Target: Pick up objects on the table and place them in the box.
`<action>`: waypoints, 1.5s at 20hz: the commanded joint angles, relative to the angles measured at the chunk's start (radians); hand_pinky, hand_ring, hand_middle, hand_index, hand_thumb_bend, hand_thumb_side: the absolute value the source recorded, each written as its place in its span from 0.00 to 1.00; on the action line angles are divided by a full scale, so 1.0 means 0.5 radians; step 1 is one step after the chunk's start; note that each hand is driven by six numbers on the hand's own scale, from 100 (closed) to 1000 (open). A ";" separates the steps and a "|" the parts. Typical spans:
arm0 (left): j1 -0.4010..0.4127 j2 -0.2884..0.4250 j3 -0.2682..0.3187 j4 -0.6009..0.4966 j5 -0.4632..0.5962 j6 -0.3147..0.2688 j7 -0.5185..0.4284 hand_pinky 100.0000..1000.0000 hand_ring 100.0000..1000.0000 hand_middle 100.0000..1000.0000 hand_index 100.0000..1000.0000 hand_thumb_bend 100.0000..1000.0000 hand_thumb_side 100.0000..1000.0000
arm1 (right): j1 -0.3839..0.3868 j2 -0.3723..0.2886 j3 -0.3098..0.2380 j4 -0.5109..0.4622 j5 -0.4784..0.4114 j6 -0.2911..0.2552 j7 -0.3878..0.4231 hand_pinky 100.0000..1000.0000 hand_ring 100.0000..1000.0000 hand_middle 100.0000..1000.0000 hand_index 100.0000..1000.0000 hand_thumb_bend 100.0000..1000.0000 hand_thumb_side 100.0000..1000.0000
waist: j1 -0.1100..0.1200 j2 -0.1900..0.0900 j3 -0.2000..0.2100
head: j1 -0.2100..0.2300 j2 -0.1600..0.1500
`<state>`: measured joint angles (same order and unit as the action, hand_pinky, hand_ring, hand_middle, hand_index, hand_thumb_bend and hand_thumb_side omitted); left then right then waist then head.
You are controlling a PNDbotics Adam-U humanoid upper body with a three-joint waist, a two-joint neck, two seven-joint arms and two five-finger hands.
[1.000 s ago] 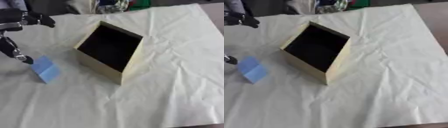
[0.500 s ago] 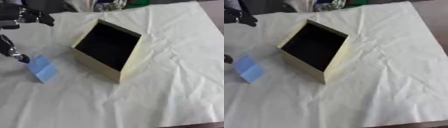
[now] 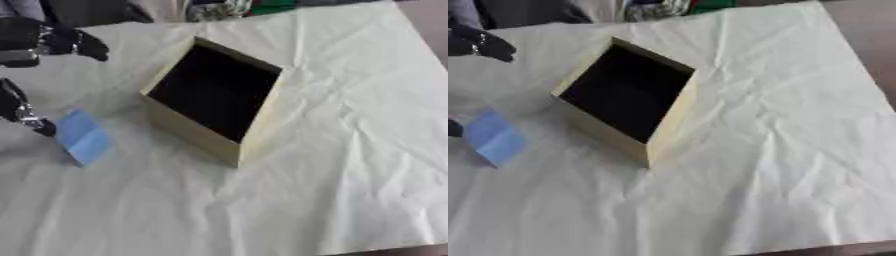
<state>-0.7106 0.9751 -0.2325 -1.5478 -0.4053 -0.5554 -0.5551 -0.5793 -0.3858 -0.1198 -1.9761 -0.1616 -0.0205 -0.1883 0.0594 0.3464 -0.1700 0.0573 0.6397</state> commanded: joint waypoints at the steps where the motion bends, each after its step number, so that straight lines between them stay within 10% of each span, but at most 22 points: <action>1: -0.011 0.098 -0.028 -0.048 0.020 -0.703 -0.704 0.87 0.86 0.89 0.93 0.87 0.00 | -0.019 -0.051 -0.001 -0.013 -0.014 0.001 0.011 0.60 0.52 0.47 0.66 0.00 0.43 | 0.024 0.000 0.000 | -0.005 -0.020; 30: 0.069 0.170 -0.099 -0.080 0.007 -0.703 -0.704 0.85 0.84 0.85 0.87 0.73 0.00 | -0.002 -0.041 -0.003 -0.015 -0.026 0.016 0.004 0.59 0.52 0.47 0.66 0.00 0.43 | 0.041 0.008 -0.007 | -0.014 -0.029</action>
<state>-0.6695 1.0109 -0.3026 -1.5781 -0.4152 -0.5554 -0.5551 -0.5713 -0.3848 -0.1164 -1.9758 -0.1695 -0.0144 -0.1837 0.0673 0.3558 -0.1757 0.0547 0.6308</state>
